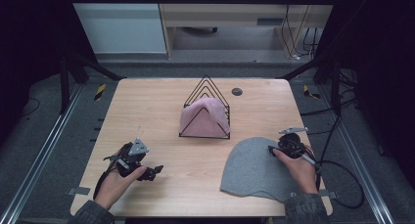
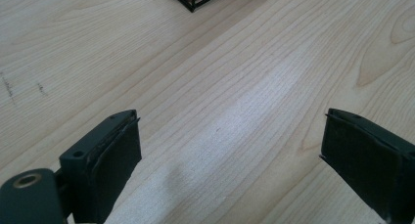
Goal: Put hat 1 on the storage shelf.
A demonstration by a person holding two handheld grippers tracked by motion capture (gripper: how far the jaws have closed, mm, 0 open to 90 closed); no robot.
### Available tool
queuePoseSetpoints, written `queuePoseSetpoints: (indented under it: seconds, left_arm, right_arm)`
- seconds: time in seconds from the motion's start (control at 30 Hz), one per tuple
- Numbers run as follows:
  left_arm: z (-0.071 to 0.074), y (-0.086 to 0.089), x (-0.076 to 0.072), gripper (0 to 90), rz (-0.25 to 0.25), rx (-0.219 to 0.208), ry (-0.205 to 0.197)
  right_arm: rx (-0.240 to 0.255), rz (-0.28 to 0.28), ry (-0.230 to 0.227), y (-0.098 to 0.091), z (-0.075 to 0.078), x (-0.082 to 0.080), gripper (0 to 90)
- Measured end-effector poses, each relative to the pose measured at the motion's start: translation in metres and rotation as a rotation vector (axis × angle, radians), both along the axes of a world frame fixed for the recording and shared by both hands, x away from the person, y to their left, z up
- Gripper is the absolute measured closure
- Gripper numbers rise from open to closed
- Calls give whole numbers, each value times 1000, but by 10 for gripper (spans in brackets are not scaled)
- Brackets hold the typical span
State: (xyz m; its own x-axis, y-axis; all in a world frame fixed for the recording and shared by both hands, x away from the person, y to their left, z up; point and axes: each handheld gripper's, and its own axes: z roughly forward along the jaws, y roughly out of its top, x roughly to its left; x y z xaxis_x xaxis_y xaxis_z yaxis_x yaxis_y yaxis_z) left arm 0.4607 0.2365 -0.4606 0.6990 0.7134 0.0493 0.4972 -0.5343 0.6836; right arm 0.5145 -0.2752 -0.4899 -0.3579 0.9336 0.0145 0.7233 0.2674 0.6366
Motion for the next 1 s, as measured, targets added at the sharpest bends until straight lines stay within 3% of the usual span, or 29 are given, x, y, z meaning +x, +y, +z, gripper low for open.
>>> queuePoseSetpoints:
  seconds: [0.57,0.73,1.0]
  left_arm:
    - [-4,-1,1,69,3,7,18]
    - [-4,0,2,69,3,7,19]
    - [-3,0,2,69,1,-5,25]
  right_arm:
    - [29,47,15,0,1,-3,840]
    - [31,60,-3,0,4,-4,856]
    - [79,89,-62,6,18,-12,861]
